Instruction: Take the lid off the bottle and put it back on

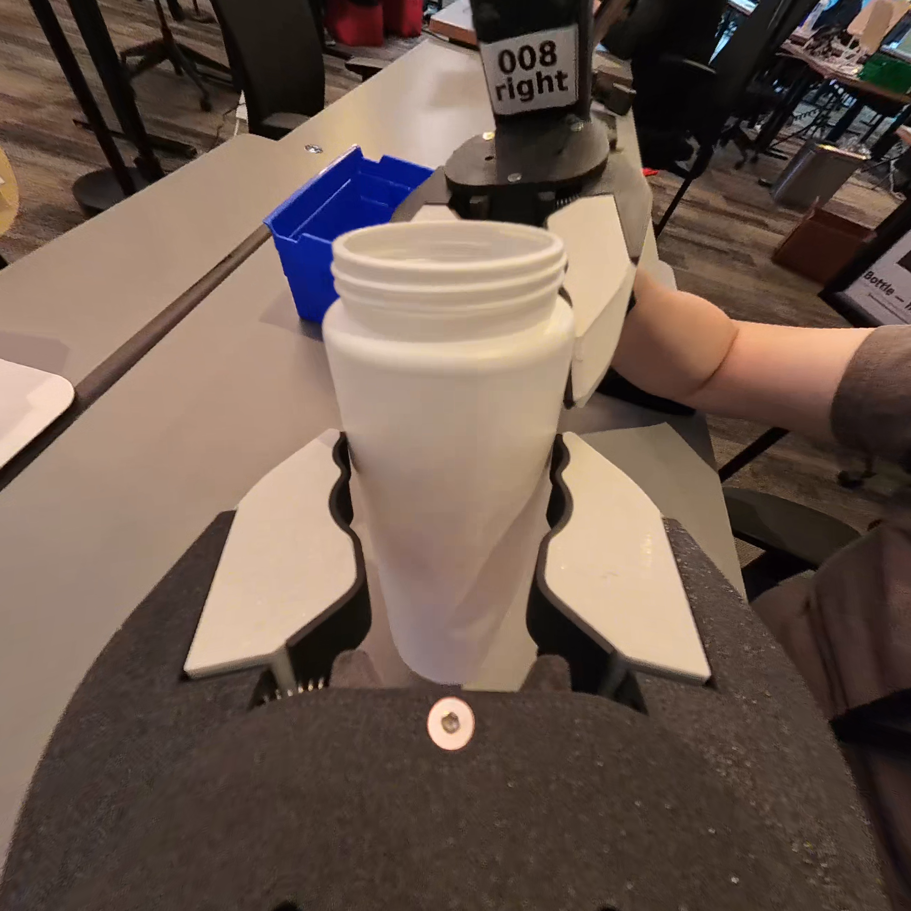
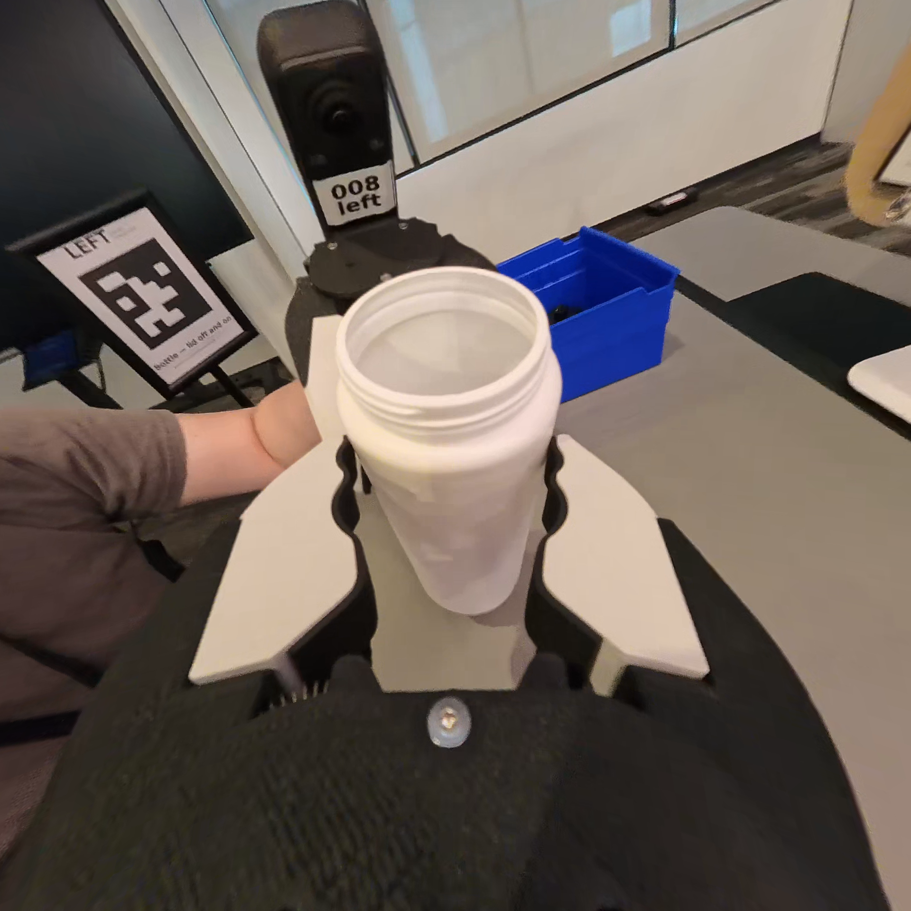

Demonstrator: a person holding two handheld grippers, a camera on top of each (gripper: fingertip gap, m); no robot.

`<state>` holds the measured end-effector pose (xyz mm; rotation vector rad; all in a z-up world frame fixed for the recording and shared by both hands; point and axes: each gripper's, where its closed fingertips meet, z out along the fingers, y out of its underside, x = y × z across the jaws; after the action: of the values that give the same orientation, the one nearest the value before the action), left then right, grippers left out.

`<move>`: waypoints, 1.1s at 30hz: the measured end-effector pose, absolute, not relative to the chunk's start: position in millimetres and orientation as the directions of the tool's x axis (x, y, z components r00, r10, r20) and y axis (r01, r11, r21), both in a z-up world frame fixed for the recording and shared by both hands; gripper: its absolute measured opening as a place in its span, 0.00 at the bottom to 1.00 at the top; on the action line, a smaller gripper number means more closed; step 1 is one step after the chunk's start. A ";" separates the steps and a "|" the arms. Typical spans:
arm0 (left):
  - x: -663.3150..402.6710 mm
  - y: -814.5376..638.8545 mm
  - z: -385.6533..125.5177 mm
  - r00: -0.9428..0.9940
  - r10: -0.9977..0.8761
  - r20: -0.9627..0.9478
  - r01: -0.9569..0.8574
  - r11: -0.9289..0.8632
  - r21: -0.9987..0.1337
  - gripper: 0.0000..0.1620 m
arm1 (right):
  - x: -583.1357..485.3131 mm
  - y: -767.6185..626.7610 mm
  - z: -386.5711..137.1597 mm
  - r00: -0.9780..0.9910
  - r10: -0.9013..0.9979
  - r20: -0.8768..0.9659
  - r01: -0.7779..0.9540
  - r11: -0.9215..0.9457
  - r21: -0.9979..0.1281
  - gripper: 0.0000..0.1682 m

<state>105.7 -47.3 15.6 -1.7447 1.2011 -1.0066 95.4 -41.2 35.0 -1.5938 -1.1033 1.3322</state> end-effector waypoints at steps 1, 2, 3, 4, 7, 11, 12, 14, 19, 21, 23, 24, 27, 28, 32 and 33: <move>102.1 -46.5 18.2 0.238 -0.953 0.186 -0.333 -0.260 -0.907 0.48 | 94.3 -38.3 34.0 0.105 0.951 -0.290 0.136 -0.303 -0.943 0.45; 96.7 -43.8 22.1 0.245 -0.951 0.187 -0.326 -0.263 -0.908 0.49 | 93.3 -35.0 31.9 0.135 0.957 -0.255 0.137 -0.273 -0.952 0.44; 88.7 -38.6 27.2 0.268 -0.947 0.175 -0.319 -0.258 -0.912 0.51 | 92.7 -31.2 29.3 0.167 0.962 -0.217 0.140 -0.241 -0.960 0.44; 78.1 -32.6 32.6 0.299 -0.941 0.156 -0.319 -0.252 -0.913 0.52 | 92.4 -27.1 26.7 0.199 0.963 -0.180 0.144 -0.210 -0.967 0.44; 34.3 -16.0 58.3 0.410 -0.909 0.071 -0.302 -0.209 -0.930 0.55 | 92.6 -16.9 18.9 0.266 0.958 -0.108 0.159 -0.155 -0.975 0.44; -34.1 -3.1 93.4 0.567 -0.824 0.015 -0.202 -0.157 -0.967 0.54 | 95.6 -5.2 17.3 0.320 0.945 -0.067 0.120 -0.110 -0.987 0.44; -53.6 0.8 93.8 0.619 -0.785 0.013 -0.192 -0.167 -0.967 0.51 | 96.2 -2.0 15.6 0.335 0.941 -0.054 0.114 -0.098 -0.989 0.44; -95.3 12.9 86.3 0.736 -0.677 -0.005 -0.211 -0.224 -0.951 0.48 | 96.3 3.1 10.7 0.360 0.932 -0.033 0.106 -0.076 -0.992 0.44; -186.7 34.7 45.1 0.918 -0.391 -0.062 -0.255 -0.463 -0.849 0.47 | 93.2 7.6 -0.3 0.374 0.927 -0.028 0.111 -0.075 -0.991 0.44; -206.2 41.8 28.5 0.945 -0.319 -0.076 -0.244 -0.529 -0.813 0.42 | 93.9 8.0 -1.1 0.368 0.928 -0.051 0.101 -0.094 -0.990 0.44; -215.7 47.7 2.8 0.961 -0.271 -0.057 -0.220 -0.624 -0.750 0.41 | 95.6 9.1 -1.3 0.369 0.927 -0.070 0.091 -0.111 -0.990 0.45; -222.0 50.2 -13.7 0.969 -0.239 -0.060 -0.211 -0.681 -0.702 0.42 | 96.4 9.2 -0.1 0.368 0.927 -0.071 0.082 -0.108 -0.991 0.44; -240.6 56.9 -59.8 0.985 -0.139 -0.105 -0.174 -0.813 -0.556 0.46 | 98.5 7.8 6.5 0.365 0.929 -0.059 0.065 -0.089 -0.994 0.46; -244.9 58.8 -71.1 0.986 -0.112 -0.122 -0.159 -0.838 -0.521 0.45 | 99.5 7.8 9.2 0.370 0.928 -0.048 0.062 -0.077 -0.995 0.47; -253.0 67.9 -93.6 0.981 -0.065 -0.180 -0.144 -0.868 -0.474 0.52 | 101.0 5.1 16.7 0.374 0.927 -0.022 0.055 -0.046 -0.997 0.47; -257.0 70.0 -96.1 0.979 -0.046 -0.200 -0.137 -0.871 -0.472 0.56 | 100.0 4.0 16.9 0.371 0.929 -0.021 0.058 -0.046 -0.997 0.47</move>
<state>-257.0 70.0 -96.1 -2.6216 0.1298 0.2490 100.0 4.0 16.9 -1.4377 -0.9537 0.9159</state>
